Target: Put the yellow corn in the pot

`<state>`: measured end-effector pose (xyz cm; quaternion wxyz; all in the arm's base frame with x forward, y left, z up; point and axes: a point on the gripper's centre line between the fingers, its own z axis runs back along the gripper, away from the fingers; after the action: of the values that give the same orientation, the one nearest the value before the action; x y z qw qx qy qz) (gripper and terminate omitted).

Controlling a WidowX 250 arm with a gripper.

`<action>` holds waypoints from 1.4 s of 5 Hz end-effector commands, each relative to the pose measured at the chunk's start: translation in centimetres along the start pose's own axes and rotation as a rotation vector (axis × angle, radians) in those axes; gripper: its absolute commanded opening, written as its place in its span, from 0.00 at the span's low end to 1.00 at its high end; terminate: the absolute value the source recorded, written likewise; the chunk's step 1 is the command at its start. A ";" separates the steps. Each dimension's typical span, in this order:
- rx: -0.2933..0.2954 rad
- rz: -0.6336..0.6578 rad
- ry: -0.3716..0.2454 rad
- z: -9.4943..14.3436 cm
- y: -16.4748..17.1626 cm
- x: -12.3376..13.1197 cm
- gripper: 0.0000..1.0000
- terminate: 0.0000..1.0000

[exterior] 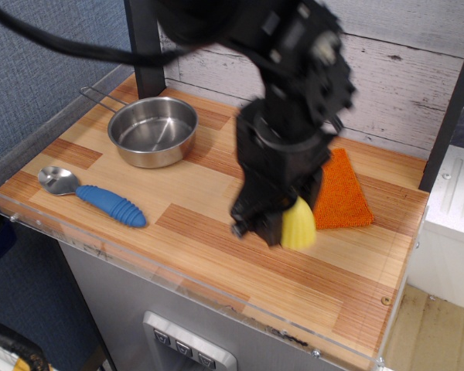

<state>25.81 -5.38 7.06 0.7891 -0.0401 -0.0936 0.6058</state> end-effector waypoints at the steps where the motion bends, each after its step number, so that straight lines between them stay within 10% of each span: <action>1: -0.071 0.131 -0.031 3.4 -0.8 5.1 0.00 0.00; 7: -0.003 0.480 -0.126 0.6 -0.9 19.2 0.00 0.00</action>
<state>31.70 12.41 8.00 0.6192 -0.0141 -0.1090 0.7775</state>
